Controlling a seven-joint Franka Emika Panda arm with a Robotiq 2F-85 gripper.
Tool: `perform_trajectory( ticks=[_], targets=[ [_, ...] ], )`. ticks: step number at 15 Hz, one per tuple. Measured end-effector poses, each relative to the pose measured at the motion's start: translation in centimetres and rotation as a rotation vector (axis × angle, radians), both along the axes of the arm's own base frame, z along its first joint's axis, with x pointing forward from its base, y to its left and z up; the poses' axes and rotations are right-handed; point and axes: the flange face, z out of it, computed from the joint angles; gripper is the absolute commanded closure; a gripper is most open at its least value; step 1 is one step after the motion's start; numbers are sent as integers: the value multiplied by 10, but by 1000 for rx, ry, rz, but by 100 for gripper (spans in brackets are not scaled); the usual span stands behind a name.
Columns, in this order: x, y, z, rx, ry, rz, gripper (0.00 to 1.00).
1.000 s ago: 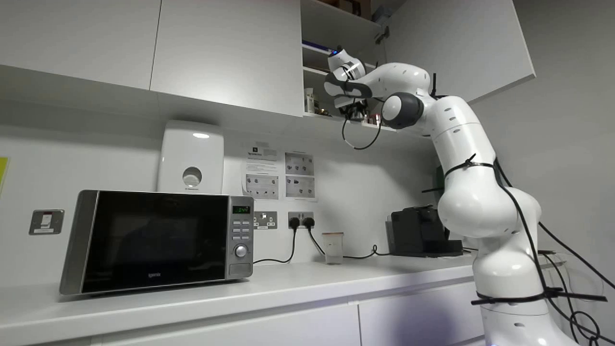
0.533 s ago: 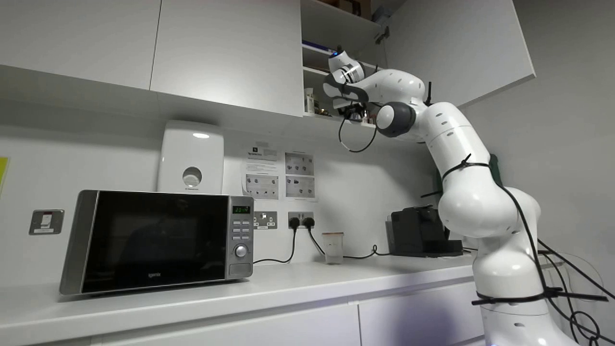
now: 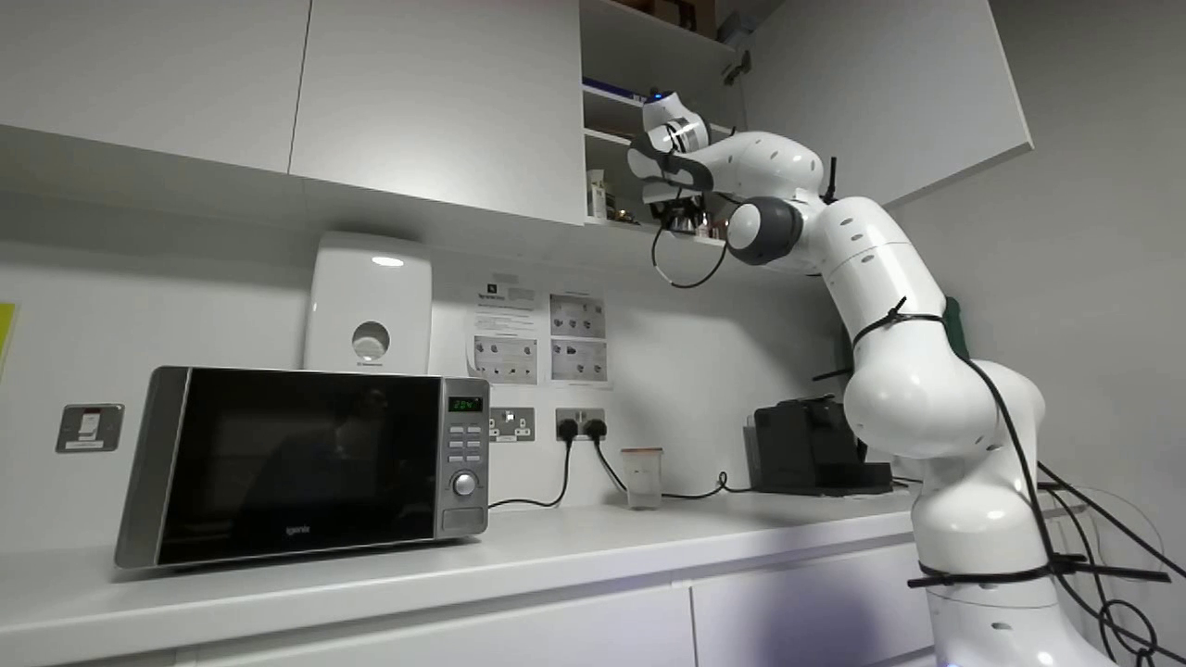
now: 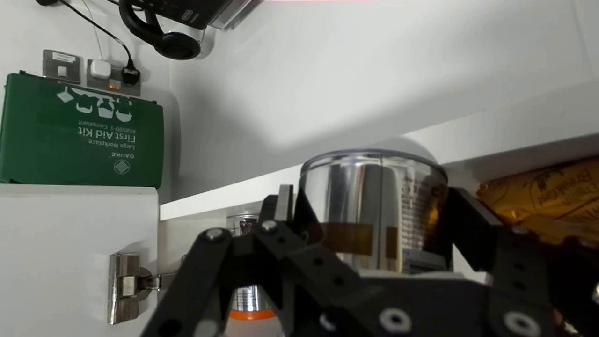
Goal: Pick the bottle and put it on the bottom compartment of the top shelf
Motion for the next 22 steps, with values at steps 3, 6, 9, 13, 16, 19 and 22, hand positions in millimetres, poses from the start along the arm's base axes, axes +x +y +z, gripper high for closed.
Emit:
perform_trajectory(
  ticks=[3,6,9,13,16,19,22],
  targets=[
    [1,-2,0,-7,1,-9,42],
    [3,-7,-2,-29,7,-36,42],
    [8,-13,-6,-71,14,-78,42],
    [10,-18,-6,-103,15,-109,42],
    [11,-18,-7,-103,18,-109,42],
    [11,-19,-8,-102,32,-99,42],
    [9,-19,-6,-111,55,-64,42]
  ],
)
